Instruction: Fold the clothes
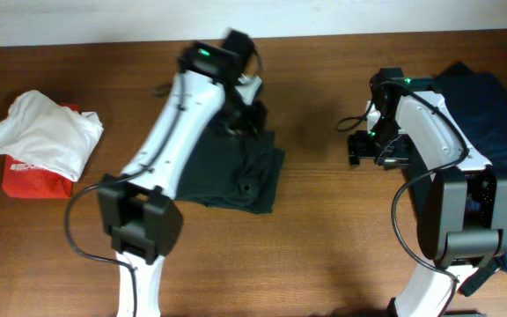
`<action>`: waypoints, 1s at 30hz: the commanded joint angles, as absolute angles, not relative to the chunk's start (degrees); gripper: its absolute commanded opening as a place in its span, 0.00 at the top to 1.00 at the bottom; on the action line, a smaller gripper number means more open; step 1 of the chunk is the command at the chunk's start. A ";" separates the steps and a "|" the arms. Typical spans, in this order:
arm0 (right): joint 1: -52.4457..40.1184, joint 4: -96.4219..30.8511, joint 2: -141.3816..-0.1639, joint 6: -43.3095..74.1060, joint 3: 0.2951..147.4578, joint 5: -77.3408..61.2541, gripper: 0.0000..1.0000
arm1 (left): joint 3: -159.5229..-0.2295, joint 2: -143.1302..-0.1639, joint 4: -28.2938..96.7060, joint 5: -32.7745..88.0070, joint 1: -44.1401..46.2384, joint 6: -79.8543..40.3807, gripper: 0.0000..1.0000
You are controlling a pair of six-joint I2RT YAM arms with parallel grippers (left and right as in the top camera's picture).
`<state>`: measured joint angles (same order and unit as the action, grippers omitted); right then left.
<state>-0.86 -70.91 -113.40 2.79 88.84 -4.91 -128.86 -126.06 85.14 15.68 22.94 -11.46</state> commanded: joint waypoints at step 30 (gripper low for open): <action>-35.92 -55.42 -114.50 15.53 88.38 -4.01 0.85 | -131.09 -136.29 81.23 9.63 1.54 -9.30 0.28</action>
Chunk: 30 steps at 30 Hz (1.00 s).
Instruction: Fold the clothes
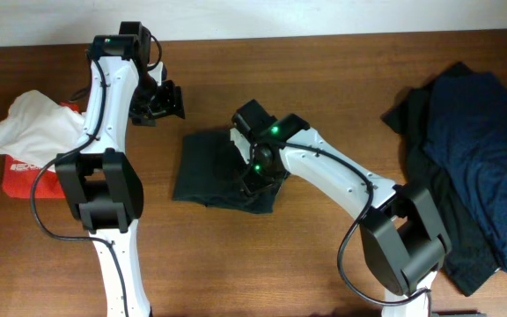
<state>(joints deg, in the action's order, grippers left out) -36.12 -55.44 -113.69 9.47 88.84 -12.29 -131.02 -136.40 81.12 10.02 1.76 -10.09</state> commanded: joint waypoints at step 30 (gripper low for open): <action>-28.03 -74.46 -113.89 21.30 88.27 -11.40 0.53 | -131.09 -136.29 82.50 9.63 1.69 -9.32 0.28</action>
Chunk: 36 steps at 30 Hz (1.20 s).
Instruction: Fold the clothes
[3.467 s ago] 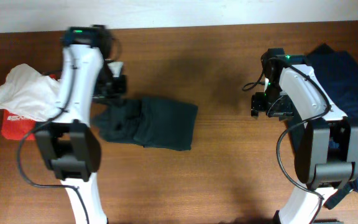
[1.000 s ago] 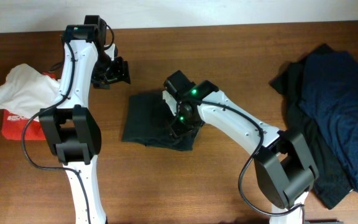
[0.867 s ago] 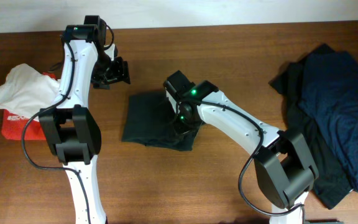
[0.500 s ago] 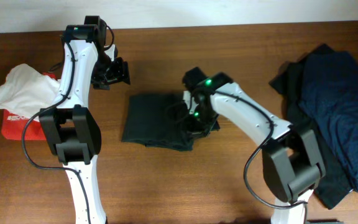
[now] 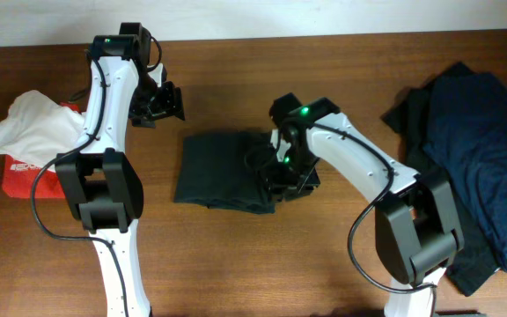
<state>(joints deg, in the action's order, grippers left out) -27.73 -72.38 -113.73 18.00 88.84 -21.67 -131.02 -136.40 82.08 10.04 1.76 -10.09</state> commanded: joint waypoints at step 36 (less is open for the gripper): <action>-18.76 -59.75 -125.21 12.51 99.55 -4.21 0.96 | -131.09 -136.29 84.03 9.61 1.87 -9.30 0.28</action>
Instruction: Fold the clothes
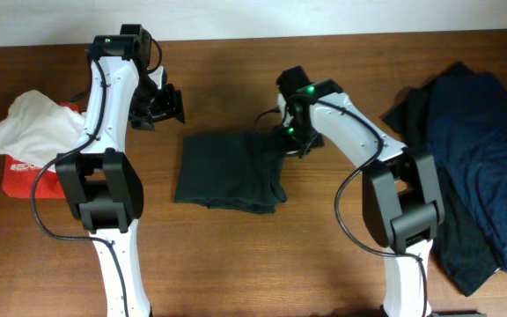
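Observation:
A dark green garment (225, 171) lies folded into a rough rectangle at the table's middle. My right gripper (283, 141) is down at its upper right corner, touching or just over the cloth. Its fingers are hidden under the wrist, so whether they hold the cloth is unclear. My left gripper (171, 104) hovers off the garment's upper left corner, apart from it, fingers spread and holding nothing.
A white garment (42, 130) lies crumpled on a red one (30, 179) at the far left. A heap of dark blue clothes (473, 150) fills the right side. Bare brown table (262, 255) runs along the front.
My right gripper was at the garment's lower right edge and is now at its upper right corner. The garment's right side looks flatter. The left arm has not moved.
First my left gripper was on the rumpled garment's upper right part, with the right arm near the blue heap. Then the left arm stood off at the upper left and the right gripper was on the garment's middle, later its right edge, now its upper right corner.

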`<action>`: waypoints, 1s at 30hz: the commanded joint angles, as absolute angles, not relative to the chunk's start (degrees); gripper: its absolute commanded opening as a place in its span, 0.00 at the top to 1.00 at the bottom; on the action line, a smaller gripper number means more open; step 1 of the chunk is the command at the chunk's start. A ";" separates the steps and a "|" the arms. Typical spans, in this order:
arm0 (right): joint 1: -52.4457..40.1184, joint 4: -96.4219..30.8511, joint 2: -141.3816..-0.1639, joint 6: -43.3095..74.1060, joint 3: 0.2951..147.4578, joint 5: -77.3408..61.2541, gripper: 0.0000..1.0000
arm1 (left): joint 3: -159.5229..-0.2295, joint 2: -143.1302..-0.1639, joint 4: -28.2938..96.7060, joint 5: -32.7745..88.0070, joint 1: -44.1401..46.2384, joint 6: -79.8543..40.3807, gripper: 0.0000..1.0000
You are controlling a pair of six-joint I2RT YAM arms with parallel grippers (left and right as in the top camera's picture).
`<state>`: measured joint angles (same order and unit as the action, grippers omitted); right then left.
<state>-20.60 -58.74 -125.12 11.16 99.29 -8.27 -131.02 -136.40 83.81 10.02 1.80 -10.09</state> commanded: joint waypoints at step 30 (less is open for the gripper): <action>-17.89 -60.34 -134.61 3.81 105.65 -19.20 0.96 | -131.09 -136.29 84.29 9.61 1.87 -9.32 0.28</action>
<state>-17.93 -59.07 -132.77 2.61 105.91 -25.80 -131.02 -136.40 84.16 10.02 1.80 -10.09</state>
